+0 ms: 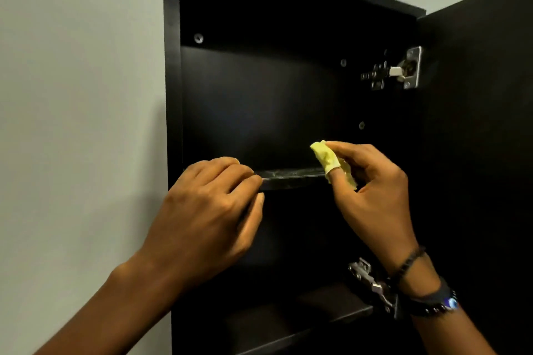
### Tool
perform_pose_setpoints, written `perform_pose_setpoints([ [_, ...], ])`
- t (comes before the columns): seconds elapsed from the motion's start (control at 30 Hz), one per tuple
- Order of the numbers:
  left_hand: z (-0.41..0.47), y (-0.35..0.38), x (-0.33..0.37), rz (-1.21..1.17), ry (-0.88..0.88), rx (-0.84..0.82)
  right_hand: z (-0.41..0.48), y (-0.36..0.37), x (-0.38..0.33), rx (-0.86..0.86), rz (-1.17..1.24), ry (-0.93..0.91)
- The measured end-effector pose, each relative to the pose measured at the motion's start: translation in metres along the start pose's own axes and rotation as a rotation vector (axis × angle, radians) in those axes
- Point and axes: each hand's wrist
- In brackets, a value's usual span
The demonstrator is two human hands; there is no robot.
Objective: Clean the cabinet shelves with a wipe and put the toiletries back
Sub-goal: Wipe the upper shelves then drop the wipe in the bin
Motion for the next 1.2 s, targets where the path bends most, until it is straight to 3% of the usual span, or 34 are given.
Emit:
perform_pose_setpoints([
  [0.07, 0.005, 0.002, -0.012, 0.064, -0.014, -0.104, 0.014, 0.009, 0.013, -0.045, -0.152, 0.002],
  [0.2, 0.006, 0.001, -0.03, 0.122, -0.035, -0.314, 0.016, 0.028, 0.01, -0.343, -0.397, 0.044],
  [0.37, -0.002, -0.001, -0.041, 0.221, 0.001, -0.406, -0.006, 0.061, -0.04, -0.625, -0.39, -0.263],
  [0.47, -0.005, 0.002, -0.047, 0.239, 0.022, -0.415, -0.009, 0.068, -0.055, -0.703, -0.344, -0.3],
  [0.57, -0.006, 0.007, -0.048, 0.258, 0.022, -0.425, 0.003, 0.057, -0.049, -0.698, -0.404, -0.206],
  [0.67, -0.005, 0.012, -0.048, 0.268, -0.002, -0.433, 0.029, 0.037, -0.023, -0.668, -0.657, -0.003],
  [0.8, 0.001, 0.017, -0.046, 0.274, -0.009, -0.389, 0.077, 0.005, 0.018, -0.742, -0.859, 0.353],
  [0.87, 0.007, 0.02, -0.043, 0.261, -0.002, -0.391, 0.094, -0.006, 0.033, -0.798, -0.9, 0.405],
  [1.0, 0.034, 0.02, -0.037, 0.147, 0.006, -0.471, 0.095, 0.0, 0.039, -0.826, -0.972, 0.321],
  [1.1, 0.058, 0.031, -0.043, 0.102, 0.039, -0.536, 0.075, 0.015, 0.017, -0.819, -0.754, 0.211],
  [1.2, 0.076, 0.048, -0.049, 0.022, 0.03, -0.542, 0.051, 0.032, -0.012, -0.868, -0.542, -0.031],
])
Point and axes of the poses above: each hand's wrist, its own z-axis towards the middle knuckle, its own y-axis out of the palm, x = y × z, and after that the axes turned 9 degrees about y, right-handed
